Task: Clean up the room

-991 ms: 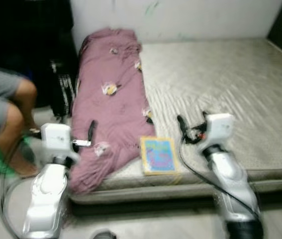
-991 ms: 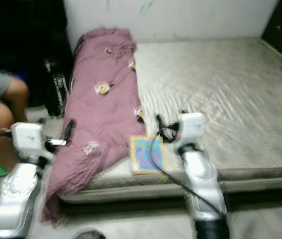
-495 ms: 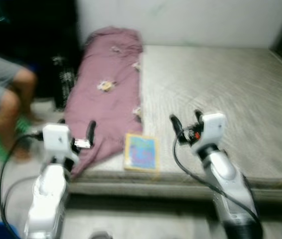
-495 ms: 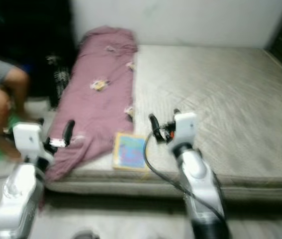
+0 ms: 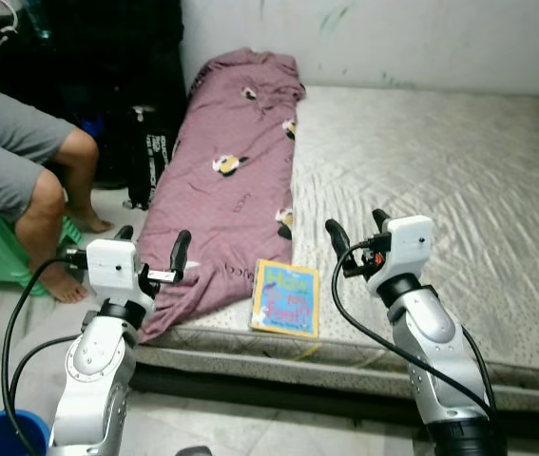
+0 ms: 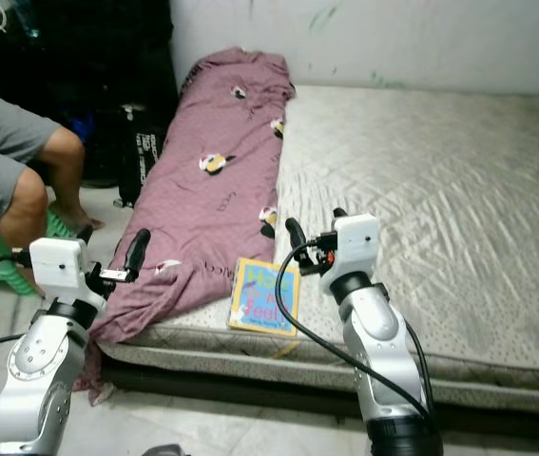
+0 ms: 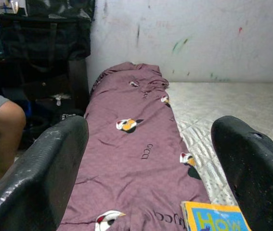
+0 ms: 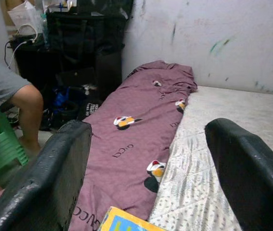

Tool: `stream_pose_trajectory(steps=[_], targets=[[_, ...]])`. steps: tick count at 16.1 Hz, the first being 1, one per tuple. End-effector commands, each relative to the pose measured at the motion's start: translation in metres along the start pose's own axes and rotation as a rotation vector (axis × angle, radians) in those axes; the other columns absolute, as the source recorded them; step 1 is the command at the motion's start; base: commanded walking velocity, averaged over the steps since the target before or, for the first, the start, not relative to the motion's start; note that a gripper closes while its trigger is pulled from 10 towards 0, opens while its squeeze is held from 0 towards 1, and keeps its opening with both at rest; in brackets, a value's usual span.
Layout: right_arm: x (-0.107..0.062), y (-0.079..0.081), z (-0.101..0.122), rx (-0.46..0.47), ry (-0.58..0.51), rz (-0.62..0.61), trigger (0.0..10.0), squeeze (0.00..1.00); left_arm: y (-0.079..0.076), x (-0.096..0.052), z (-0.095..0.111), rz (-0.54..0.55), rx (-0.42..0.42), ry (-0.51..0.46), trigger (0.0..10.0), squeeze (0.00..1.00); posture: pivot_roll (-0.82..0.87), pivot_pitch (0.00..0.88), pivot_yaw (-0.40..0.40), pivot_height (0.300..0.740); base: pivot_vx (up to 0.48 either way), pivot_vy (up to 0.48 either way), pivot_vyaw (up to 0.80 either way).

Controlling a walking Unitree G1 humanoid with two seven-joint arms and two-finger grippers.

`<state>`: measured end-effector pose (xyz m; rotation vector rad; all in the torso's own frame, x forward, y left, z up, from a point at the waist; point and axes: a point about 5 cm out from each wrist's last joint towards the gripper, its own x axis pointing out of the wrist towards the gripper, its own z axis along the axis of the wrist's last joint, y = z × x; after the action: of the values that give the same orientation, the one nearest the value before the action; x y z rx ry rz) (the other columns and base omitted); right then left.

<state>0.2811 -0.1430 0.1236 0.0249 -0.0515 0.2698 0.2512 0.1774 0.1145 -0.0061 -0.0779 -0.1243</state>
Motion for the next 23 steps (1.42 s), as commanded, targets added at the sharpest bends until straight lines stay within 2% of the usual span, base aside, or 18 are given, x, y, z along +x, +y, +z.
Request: stream_pose_trajectory(steps=[1, 6, 11, 14, 16, 19, 23], targets=[[0.0024, -0.0005, 0.0020, 0.005, -0.007, -0.002, 10.0, 0.00, 0.0003, 0.0005, 0.0035, -0.011, 0.003, -0.018, 10.0, 0.00, 0.02, 0.000, -0.005, 0.740, 0.398, 0.000, 0.00], [0.0025, -0.0016, 0.0023, 0.009, -0.008, -0.013, 10.0, 0.00, 0.0005, -0.0003, 0.0028, -0.010, 0.000, -0.014, 10.0, 0.00, 0.02, 0.000, -0.006, 0.740, 0.404, 0.000, 0.00], [0.0033, -0.0034, 0.0025, 0.021, -0.009, -0.030, 10.0, 0.00, 0.0030, 0.0004, 0.0014, 0.019, 0.002, 0.000, 10.0, 0.00, 0.02, 0.000, -0.005, 0.740, 0.000, 0.000, 0.00], [0.0071, -0.0044, 0.0062, 0.002, -0.015, -0.030, 10.0, 0.00, 0.0032, 0.0044, 0.0049, 0.019, 0.051, -0.014, 10.0, 0.00, 0.03, 0.010, -0.016, 0.740, 0.000, 0.000, 0.00], [0.0084, -0.0022, 0.0095, 0.001, -0.023, -0.030, 10.0, 0.00, 0.0054, 0.0039, 0.0078, 0.022, 0.053, -0.018, 10.0, 0.00, 0.04, 0.023, -0.009, 0.740, 0.000, 0.000, 0.00], [0.0065, 0.0041, 0.0045, 0.013, -0.018, -0.028, 10.0, 0.00, 0.0015, 0.0008, 0.0050, -0.001, 0.040, 0.003, 10.0, 0.00, 0.04, 0.018, 0.002, 0.740, 0.000, -0.381, 0.00], [0.0083, -0.0010, 0.0058, 0.030, -0.014, -0.047, 10.0, 0.00, -0.0003, -0.0003, 0.0030, 0.001, 0.034, 0.009, 10.0, 0.00, 0.04, 0.004, -0.007, 0.740, 0.000, -0.382, 0.00]])
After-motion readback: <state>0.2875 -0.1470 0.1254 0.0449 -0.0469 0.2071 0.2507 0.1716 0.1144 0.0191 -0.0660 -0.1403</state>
